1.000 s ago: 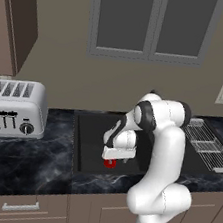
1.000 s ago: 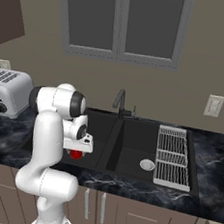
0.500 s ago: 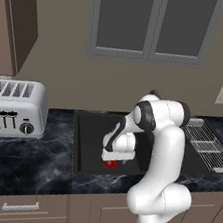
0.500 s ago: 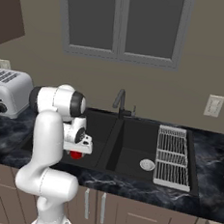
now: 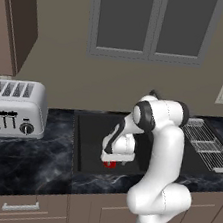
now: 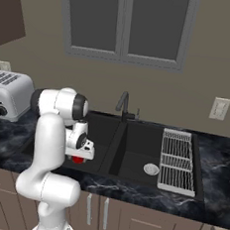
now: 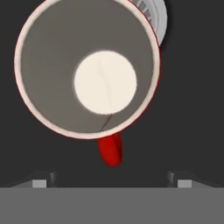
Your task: Move any existing items from the left basin to the right basin for drying. Then move the measuring cup from the counter to the left basin of the sink for washing.
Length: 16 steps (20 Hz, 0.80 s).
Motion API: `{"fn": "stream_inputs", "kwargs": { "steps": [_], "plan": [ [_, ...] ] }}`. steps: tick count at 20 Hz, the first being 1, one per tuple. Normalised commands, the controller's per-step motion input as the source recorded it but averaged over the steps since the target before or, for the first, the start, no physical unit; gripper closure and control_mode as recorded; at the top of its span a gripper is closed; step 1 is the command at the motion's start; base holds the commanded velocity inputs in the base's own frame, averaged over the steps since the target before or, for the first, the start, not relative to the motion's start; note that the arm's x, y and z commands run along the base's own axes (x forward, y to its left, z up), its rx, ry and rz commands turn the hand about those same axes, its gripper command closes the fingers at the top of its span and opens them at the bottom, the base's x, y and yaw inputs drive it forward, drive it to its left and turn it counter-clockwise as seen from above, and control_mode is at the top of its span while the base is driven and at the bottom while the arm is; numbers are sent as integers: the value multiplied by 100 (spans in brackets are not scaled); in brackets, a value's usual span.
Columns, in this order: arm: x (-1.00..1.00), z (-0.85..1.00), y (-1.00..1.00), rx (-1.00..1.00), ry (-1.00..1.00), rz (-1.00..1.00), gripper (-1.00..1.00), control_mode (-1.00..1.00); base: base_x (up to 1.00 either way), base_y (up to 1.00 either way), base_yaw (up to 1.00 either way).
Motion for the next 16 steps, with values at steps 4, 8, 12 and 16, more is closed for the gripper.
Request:
{"fn": "stream_inputs", "kwargs": {
  "steps": [4, 8, 12, 16],
  "plan": [
    [9, -4, 0, 0, 0, -3, -100, -100, 0, 0, 0],
    [12, -2, 0, 0, 0, -2, -100, -100, 0, 0, 0],
    [12, -1, 0, 0, 0, -3, -100, -100, 0, 0, 0],
    [12, -3, 1, 0, 0, -2, -100, -100, 0, 0, 0]
  ]
}}
